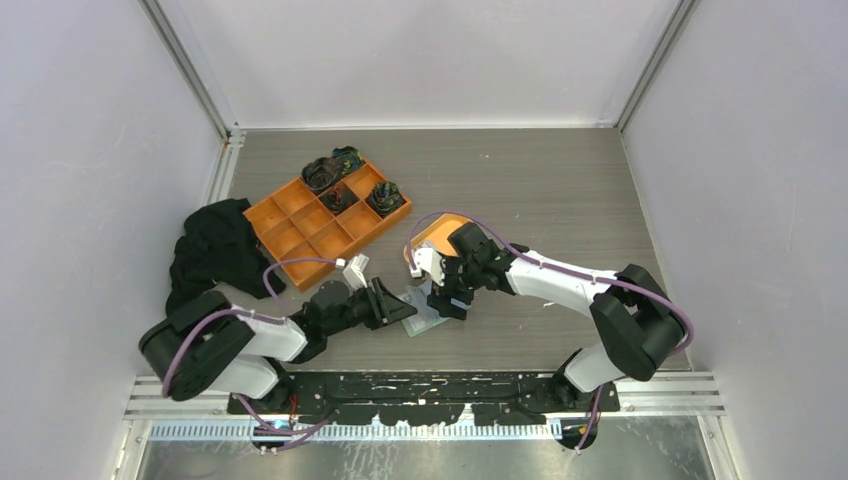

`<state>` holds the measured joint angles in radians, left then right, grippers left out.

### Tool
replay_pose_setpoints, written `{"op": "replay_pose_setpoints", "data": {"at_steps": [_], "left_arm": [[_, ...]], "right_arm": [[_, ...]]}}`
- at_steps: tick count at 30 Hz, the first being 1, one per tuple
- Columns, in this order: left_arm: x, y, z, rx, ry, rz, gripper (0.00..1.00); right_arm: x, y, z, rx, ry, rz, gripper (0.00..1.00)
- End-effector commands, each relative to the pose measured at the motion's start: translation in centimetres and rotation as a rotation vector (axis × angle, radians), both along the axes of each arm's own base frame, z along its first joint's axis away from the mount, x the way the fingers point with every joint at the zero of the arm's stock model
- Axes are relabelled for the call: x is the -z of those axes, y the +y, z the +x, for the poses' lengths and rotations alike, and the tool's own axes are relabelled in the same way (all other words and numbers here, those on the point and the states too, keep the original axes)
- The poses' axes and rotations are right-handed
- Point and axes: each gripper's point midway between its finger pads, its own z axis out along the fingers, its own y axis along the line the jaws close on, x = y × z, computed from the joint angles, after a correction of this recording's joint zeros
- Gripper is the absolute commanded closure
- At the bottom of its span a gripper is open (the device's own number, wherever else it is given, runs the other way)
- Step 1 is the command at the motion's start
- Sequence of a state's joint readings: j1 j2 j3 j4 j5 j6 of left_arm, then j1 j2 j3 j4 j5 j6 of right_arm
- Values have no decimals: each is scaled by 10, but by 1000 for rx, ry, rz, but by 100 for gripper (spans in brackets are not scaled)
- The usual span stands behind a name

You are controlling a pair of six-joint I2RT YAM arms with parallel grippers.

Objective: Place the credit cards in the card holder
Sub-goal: Insert the credit card into the card holder, then pick up the credit card from the storage box.

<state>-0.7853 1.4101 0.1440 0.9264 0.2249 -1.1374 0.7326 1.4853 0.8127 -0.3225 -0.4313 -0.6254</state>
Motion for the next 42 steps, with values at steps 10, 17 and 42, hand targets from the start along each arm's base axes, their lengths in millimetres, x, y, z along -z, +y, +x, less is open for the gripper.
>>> {"op": "replay_pose_setpoints", "data": {"at_steps": [10,17,42], "left_arm": [[-29,16,9,-32,-102,123,56],[-31,17,9,-27,-131,128,56],[-40,41,31,-91,-250,171,29]], "right_arm": [[-25,15,13,20,-35,73,22],[-32,9,27,86,-42,69,22],[-147,17,134,493,266,420,20]]}}
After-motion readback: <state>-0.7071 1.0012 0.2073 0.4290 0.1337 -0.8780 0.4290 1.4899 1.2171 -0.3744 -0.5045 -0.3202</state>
